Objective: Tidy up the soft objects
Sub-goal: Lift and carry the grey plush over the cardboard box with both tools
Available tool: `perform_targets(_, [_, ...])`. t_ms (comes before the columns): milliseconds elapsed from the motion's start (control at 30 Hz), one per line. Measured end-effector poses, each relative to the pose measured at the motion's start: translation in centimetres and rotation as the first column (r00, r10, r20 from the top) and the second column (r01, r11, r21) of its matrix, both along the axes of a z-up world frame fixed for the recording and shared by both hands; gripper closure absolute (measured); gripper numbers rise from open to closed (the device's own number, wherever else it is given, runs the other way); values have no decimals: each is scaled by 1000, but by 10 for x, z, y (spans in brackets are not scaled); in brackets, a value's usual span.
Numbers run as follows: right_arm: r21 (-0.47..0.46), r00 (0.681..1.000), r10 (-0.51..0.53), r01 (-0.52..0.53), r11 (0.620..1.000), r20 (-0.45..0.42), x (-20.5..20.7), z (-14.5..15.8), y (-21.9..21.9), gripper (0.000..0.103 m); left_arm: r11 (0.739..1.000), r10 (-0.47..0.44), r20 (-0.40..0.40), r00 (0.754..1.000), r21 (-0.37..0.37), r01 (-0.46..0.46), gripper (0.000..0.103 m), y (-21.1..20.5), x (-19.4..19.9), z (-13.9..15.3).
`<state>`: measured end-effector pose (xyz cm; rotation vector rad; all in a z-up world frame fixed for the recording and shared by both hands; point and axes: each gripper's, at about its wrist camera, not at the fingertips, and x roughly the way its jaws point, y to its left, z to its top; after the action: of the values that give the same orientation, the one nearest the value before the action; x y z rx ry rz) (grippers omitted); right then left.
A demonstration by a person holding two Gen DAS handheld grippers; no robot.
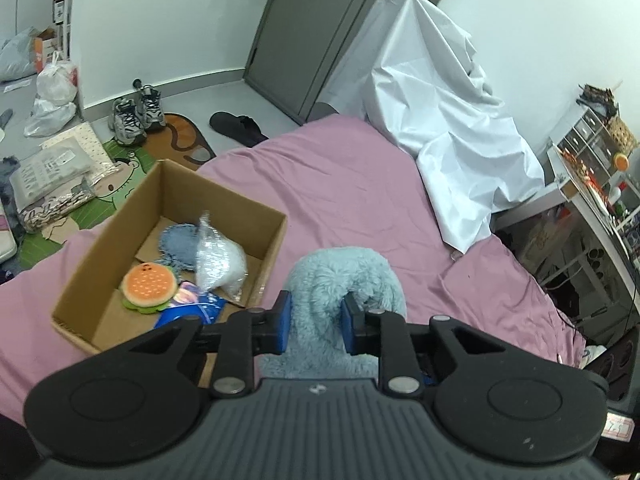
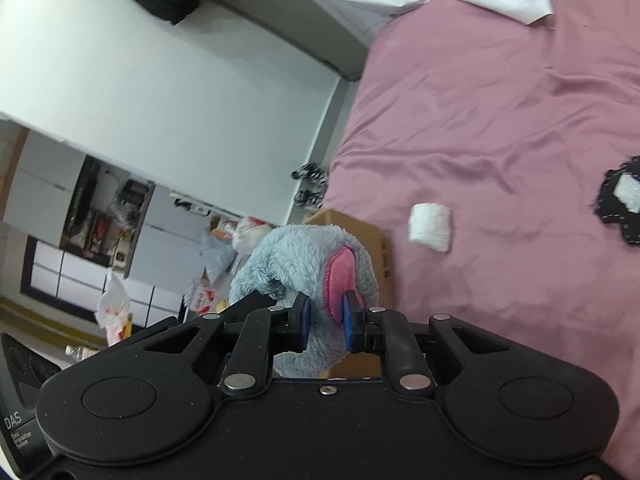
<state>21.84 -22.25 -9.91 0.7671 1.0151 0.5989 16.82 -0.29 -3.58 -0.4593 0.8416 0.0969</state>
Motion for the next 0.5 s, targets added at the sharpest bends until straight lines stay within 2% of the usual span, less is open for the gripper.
perform_targets(500, [3,994,66,-67,998,91,-12,4,42,86,999,42,28,999,-21,-41,84,43,-22,8])
